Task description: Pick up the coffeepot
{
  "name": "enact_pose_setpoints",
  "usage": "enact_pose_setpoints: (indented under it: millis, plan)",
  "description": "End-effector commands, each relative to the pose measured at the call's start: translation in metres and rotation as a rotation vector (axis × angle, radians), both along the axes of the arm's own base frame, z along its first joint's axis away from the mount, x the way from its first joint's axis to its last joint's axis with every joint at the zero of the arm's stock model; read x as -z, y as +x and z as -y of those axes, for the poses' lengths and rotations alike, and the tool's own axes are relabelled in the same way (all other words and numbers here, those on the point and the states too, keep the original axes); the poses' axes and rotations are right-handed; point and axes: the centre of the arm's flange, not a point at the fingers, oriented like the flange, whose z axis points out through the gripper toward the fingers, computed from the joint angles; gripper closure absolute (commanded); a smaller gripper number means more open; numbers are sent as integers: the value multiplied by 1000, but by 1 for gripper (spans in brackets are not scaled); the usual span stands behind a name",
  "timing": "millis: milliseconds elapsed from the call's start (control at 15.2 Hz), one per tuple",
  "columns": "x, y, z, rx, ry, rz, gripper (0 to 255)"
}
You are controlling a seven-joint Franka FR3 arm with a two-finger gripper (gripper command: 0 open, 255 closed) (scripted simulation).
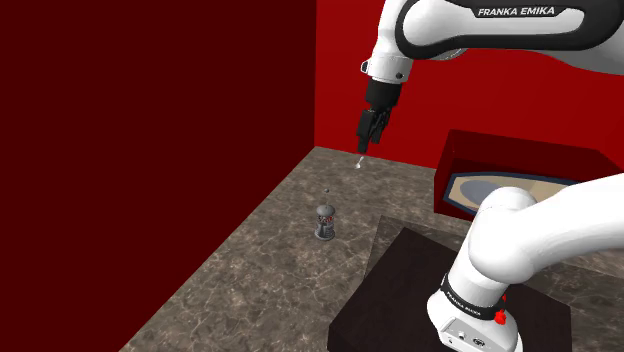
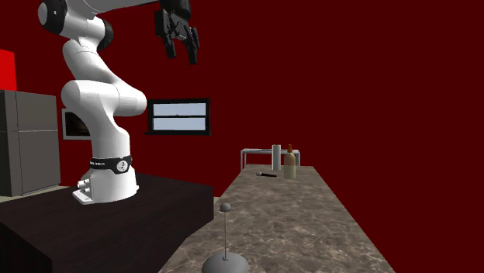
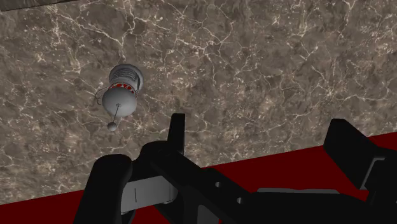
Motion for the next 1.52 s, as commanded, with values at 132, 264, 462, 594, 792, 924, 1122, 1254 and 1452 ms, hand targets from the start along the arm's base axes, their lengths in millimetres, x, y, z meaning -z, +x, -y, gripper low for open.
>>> enact_pose_setpoints:
  millis: [132, 264, 462, 594, 792, 924, 1122, 1254, 1452]
  plan:
    - [24, 7, -1, 23, -18, 14, 0]
    - [49, 14, -2, 47, -35, 27, 0]
    - [85, 26, -1, 82, -62, 48, 0]
    - [109, 34, 0, 106, -80, 61, 0]
    - [145, 47, 2, 141, -106, 82, 0]
    - [169, 55, 5, 164, -124, 95, 0]
    - [204, 69, 10, 199, -151, 116, 0]
    - [227, 78, 14, 223, -168, 129, 0]
    - [262, 93, 21, 258, -195, 150, 0]
